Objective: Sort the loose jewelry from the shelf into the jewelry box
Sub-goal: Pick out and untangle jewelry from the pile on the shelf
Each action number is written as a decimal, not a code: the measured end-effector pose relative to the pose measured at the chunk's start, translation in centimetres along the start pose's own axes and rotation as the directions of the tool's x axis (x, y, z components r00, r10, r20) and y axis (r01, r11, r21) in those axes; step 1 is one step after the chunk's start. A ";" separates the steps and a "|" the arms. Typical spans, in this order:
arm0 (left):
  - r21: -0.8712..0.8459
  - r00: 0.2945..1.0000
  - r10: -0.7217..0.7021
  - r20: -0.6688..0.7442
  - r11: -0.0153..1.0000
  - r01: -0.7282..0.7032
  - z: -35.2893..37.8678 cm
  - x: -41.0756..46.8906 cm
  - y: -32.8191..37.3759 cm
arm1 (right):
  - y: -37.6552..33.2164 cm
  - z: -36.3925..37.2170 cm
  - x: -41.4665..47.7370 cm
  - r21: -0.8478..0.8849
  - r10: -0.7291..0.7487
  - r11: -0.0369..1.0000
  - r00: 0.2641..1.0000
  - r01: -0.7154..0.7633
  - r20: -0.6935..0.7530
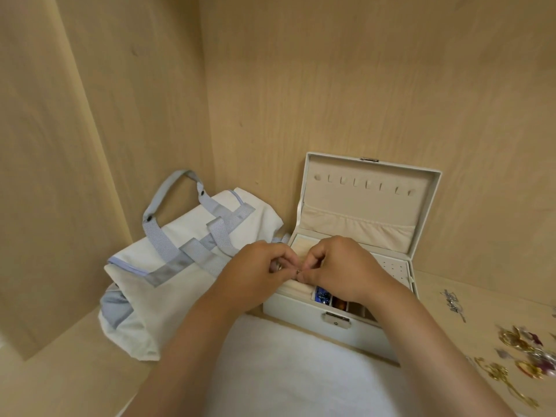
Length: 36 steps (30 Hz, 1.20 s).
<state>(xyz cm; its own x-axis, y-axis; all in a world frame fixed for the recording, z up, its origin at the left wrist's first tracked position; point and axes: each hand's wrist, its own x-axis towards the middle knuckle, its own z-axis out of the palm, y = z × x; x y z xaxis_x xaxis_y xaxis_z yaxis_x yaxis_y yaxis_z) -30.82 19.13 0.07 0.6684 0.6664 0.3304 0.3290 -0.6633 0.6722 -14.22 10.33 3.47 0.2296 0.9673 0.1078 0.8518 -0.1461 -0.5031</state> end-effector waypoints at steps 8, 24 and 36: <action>0.000 0.997 0.077 -0.028 0.997 -0.077 0.0 0.1 -0.8 | 0.1 -0.2 0.0 -0.032 -0.007 0.999 1.000 0.008 0.013; 0.108 0.990 0.141 0.018 0.984 -0.142 -0.2 -0.2 -1.2 | -0.1 -0.2 -0.5 -0.004 -0.028 1.000 0.997 0.028 0.077; 0.187 0.984 0.126 -0.122 0.977 -0.102 0.7 0.2 0.8 | 4.9 -3.6 -0.2 0.155 0.075 0.986 0.995 -0.064 -0.063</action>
<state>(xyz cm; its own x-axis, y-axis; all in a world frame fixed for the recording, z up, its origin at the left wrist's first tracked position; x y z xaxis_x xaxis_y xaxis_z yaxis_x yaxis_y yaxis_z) -29.92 18.50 0.25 0.6183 0.6138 0.4908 0.3783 -0.7798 0.4988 -8.43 8.66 4.05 0.3216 0.9387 0.1237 0.7521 -0.1739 -0.6357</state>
